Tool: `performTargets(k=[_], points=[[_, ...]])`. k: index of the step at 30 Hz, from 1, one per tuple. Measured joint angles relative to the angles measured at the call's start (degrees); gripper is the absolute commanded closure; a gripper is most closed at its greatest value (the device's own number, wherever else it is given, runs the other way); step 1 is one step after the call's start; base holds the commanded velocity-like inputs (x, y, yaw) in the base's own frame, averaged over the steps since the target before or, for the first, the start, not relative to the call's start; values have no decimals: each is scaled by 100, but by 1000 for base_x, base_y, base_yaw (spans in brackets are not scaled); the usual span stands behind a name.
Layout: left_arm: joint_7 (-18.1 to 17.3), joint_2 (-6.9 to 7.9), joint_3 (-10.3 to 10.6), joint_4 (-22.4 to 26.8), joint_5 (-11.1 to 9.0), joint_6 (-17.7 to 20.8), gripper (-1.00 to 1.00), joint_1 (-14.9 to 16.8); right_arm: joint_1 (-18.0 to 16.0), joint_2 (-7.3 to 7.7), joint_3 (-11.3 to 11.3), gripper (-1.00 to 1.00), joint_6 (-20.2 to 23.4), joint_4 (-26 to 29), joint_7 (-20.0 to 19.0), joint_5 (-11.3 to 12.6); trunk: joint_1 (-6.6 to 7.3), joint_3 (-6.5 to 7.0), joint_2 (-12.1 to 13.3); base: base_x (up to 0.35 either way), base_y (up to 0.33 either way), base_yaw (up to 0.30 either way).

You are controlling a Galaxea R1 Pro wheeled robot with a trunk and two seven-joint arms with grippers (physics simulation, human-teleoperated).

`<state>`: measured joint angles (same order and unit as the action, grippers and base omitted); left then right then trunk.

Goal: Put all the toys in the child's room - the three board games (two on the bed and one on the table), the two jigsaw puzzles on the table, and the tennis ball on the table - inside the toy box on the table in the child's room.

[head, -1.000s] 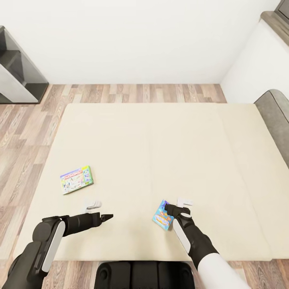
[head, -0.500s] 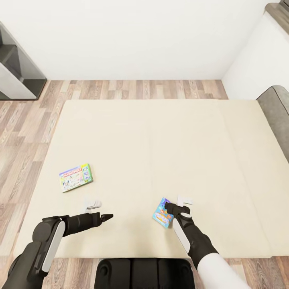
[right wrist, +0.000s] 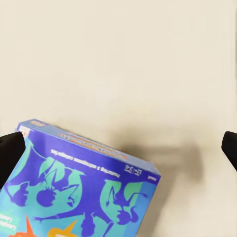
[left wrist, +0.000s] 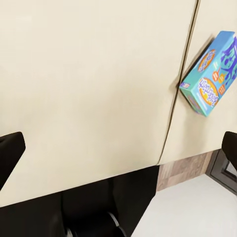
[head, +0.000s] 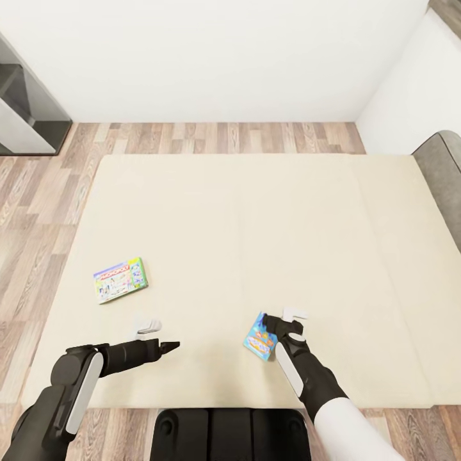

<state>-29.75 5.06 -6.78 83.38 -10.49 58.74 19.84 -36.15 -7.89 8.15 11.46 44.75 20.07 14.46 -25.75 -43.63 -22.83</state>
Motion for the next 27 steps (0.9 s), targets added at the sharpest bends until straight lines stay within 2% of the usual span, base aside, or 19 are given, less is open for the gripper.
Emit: performTargets(k=[15,22,23,27], points=[[23,-29,17,0,23,-7,-100,0,-4,18,17,-100,-15,-26,-80,4,0,-6,0,0,0,0],[30,-37,24,0,25,-9,-100,-1,-22,65,-26,-100,223,-39,-825,0,0,-6,0,0,0,0],[31,-38,24,0,26,-9,-100,0,-25,71,-56,-100,338,-40,-995,-6,0,-6,0,0,0,0],[37,-39,25,0,31,-9,-100,0,-29,79,-205,-100,558,-45,-1262,-11,0,-6,0,0,0,0]])
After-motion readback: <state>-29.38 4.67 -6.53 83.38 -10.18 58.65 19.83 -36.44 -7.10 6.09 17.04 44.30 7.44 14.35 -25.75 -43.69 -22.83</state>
